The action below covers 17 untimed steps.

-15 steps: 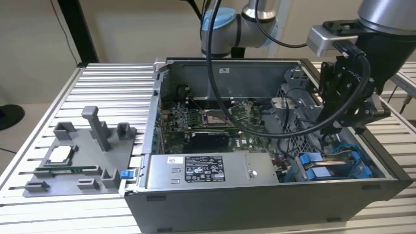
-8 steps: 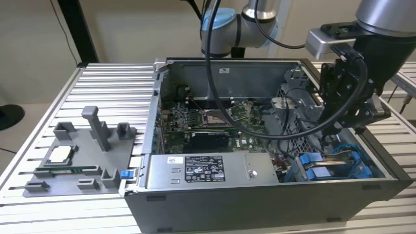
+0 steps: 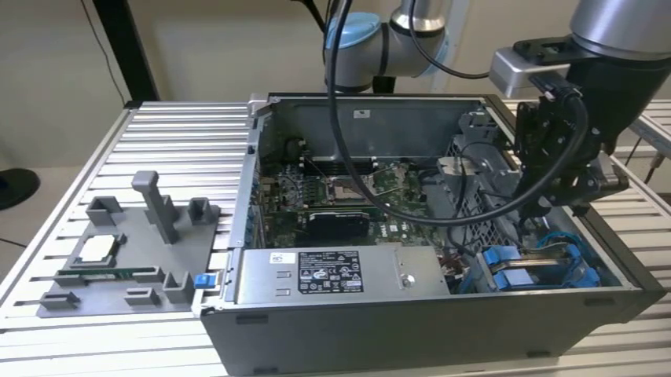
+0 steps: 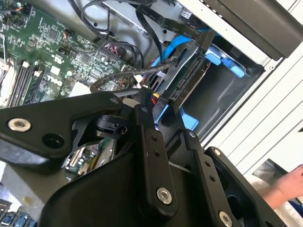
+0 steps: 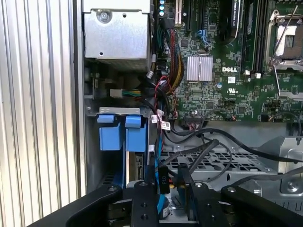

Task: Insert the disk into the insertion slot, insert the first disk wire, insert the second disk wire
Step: 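Insert the first disk wire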

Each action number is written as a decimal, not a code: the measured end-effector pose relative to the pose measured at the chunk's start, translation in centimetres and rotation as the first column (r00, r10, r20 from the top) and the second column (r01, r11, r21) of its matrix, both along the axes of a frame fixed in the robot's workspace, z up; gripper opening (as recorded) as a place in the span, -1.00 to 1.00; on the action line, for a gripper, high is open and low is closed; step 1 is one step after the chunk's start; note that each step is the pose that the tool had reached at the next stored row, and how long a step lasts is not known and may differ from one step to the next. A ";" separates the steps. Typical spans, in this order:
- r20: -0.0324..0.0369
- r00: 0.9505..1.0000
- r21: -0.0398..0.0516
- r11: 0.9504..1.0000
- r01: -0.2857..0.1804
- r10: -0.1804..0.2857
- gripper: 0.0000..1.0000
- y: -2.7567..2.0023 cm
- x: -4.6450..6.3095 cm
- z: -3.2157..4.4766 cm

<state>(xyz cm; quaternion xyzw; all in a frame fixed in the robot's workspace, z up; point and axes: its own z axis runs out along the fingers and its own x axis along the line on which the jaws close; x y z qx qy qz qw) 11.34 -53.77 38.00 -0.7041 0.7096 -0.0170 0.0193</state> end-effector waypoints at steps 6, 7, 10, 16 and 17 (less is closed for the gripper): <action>0.004 1.000 0.000 1.000 0.000 0.000 -1.00 0.00 -0.1 -0.01; 0.005 1.000 0.000 1.000 0.000 0.000 -1.00 0.00 -0.1 -0.02; 0.007 1.000 0.000 1.000 0.000 0.000 -1.00 0.00 -0.1 -0.02; 0.007 1.000 0.000 1.000 0.000 0.000 -1.00 0.00 -0.1 -0.02; 0.007 1.000 0.000 1.000 0.000 0.000 -1.00 0.00 -0.1 -0.02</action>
